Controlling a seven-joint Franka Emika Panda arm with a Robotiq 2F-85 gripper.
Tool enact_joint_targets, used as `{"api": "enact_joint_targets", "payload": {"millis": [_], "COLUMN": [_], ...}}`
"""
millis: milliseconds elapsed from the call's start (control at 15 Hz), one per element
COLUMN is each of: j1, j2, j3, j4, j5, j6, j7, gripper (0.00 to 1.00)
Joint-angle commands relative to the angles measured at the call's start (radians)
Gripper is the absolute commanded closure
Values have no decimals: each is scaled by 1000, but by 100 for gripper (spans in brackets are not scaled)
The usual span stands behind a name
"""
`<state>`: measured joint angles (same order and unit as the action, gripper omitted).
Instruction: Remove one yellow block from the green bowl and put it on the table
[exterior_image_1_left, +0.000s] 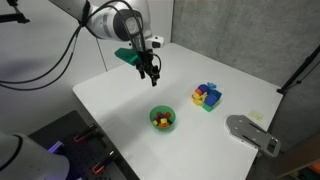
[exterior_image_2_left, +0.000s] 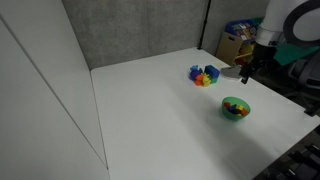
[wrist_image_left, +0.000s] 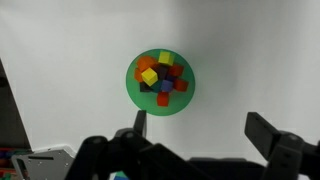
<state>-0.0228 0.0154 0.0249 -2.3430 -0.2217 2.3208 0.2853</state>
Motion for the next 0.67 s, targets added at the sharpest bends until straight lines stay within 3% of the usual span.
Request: {"api": "enact_joint_targets", "payload": {"millis": [0,200,600], "j1": [-7,2,11], "j2": [85,170,350], "j3": [-41,-85,-168], "j4": [-25,-37,-20], "j5": [-61,-87,-60], "j6": [123,208,361], "j7": [90,145,104], "gripper": [0,0,0]}}
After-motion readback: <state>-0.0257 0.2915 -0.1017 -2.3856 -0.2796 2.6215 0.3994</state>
